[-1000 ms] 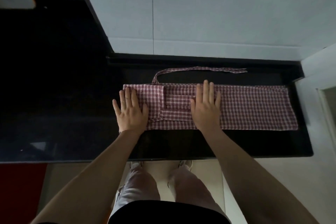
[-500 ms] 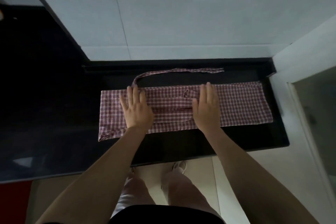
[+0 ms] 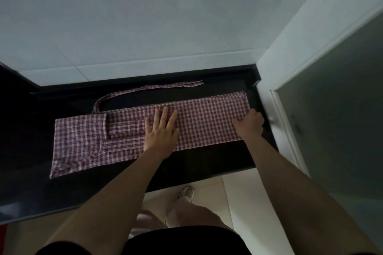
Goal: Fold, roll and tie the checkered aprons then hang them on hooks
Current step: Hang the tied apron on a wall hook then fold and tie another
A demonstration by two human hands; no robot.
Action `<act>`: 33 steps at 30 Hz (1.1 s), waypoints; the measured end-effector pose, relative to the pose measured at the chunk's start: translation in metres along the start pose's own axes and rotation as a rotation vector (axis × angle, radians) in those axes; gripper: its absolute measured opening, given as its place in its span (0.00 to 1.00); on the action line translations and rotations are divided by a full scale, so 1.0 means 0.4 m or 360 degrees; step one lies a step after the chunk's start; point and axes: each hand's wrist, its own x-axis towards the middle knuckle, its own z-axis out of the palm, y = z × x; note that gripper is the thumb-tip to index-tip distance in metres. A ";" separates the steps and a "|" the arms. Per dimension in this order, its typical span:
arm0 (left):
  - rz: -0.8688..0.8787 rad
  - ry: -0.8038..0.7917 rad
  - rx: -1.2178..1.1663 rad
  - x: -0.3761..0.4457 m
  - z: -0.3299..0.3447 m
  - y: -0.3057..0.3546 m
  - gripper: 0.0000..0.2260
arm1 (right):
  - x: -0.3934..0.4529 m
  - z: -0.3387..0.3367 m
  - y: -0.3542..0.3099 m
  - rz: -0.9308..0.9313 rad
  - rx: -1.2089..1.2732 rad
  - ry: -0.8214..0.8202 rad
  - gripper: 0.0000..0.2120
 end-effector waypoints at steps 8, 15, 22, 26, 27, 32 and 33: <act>-0.0091 -0.0055 0.0041 0.009 0.001 0.011 0.28 | 0.049 -0.064 -0.003 0.0348 0.0755 -0.0421 0.17; -0.0027 -0.0108 -0.0142 0.050 -0.027 0.074 0.30 | 0.052 -0.187 -0.015 0.0086 0.0708 -0.0065 0.08; -0.0377 0.0782 -0.0655 0.034 -0.111 0.100 0.24 | -0.022 -0.254 -0.139 -0.0236 0.0489 -0.0046 0.08; -0.1412 0.0733 -0.0908 -0.028 -0.133 -0.044 0.22 | -0.134 -0.193 -0.262 -0.0423 0.0595 -0.0292 0.07; -0.1564 0.0624 -0.0983 -0.041 -0.135 -0.083 0.23 | -0.164 -0.169 -0.291 -0.0443 0.0643 -0.0372 0.07; -0.1444 0.0263 -0.1251 -0.085 -0.141 -0.222 0.23 | -0.295 -0.043 -0.420 -0.0594 0.0563 -0.0666 0.06; -0.1403 0.0254 -0.1347 -0.096 -0.151 -0.251 0.22 | -0.326 -0.016 -0.453 -0.0624 0.0539 -0.0704 0.06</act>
